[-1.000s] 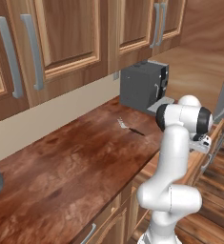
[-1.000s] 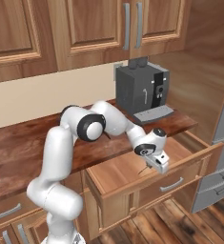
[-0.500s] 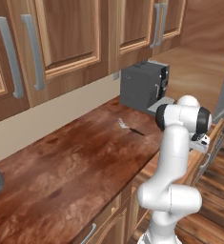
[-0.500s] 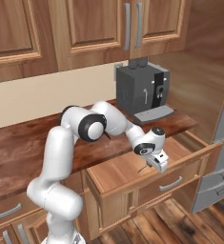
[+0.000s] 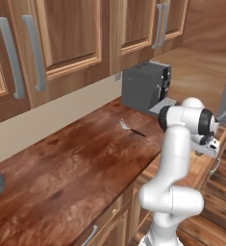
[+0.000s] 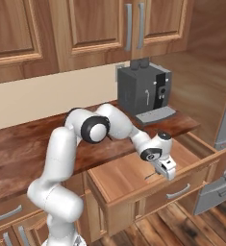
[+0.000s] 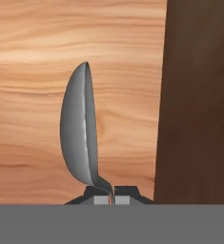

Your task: Organize the utensils by type. Pick up the wooden spoons from the counter and place them in the open cabinet. Then pick up the metallic utensils from the counter and place them in the open drawer.

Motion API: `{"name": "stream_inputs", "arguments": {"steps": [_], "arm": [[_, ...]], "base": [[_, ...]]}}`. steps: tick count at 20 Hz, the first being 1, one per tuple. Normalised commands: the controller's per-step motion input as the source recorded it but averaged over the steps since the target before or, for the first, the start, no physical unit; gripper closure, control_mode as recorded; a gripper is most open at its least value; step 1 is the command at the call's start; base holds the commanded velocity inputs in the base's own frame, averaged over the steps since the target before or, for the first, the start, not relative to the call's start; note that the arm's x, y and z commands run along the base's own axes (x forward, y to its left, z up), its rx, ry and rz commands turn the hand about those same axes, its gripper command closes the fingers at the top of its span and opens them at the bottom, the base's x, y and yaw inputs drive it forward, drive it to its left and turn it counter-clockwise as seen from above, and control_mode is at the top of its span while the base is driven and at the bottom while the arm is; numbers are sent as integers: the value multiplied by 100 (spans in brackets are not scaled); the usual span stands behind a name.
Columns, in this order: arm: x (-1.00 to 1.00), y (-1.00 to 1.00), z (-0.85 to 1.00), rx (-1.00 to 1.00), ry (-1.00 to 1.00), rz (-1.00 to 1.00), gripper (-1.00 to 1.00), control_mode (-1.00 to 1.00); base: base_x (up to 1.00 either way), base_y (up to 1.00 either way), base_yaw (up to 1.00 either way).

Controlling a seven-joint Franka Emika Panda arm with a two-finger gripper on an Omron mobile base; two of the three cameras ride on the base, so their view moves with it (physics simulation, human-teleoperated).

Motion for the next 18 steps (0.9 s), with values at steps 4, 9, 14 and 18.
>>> {"name": "stream_inputs", "arguments": {"steps": [4, 9, 14, 18], "arm": [[-48, -58, -73, 0, 9, 0, 100, -100], [-48, -61, -75, 0, 13, 0, 100, -100], [-40, -61, -69, 0, 12, 0, 100, -100], [-6, -21, -18, 3, 2, 0, 100, -100]], "base": [[0, 0, 0], [0, 0, 0], [0, 0, 0], [0, 0, 0]]}}
